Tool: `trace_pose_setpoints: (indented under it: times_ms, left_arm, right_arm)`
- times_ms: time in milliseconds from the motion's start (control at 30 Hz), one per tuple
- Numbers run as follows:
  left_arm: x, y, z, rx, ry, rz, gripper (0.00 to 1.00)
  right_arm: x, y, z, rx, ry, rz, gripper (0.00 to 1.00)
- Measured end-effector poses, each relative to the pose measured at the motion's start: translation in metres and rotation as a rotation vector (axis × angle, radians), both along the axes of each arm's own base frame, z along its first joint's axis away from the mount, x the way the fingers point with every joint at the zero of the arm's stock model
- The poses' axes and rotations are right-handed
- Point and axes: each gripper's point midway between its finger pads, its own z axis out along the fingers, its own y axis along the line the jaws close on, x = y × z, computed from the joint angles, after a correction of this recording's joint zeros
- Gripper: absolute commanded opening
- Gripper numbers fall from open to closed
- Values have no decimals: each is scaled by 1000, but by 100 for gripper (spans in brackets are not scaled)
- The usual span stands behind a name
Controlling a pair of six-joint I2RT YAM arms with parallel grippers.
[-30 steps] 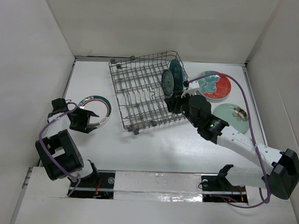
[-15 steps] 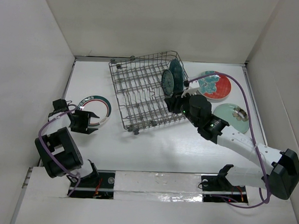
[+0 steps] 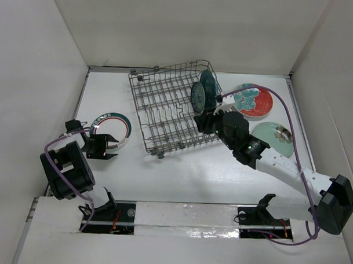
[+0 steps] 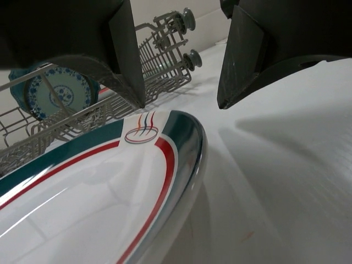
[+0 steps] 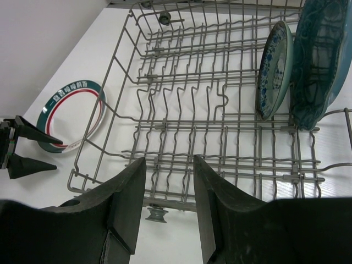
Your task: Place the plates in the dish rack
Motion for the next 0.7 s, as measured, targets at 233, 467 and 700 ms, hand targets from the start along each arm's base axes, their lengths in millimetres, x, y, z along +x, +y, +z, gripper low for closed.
trace_pose_setpoints:
  times_ms: [233, 467, 700]
  left_arm:
    - [7, 3, -13, -17, 19, 33, 42]
    - [17, 7, -12, -6, -16, 51, 38]
    - [23, 10, -17, -6, -23, 61, 33]
  right_arm:
    - [2, 3, -9, -16, 17, 5, 45]
    - [2, 4, -12, -21, 22, 7, 45]
    - [2, 4, -12, -21, 22, 7, 45]
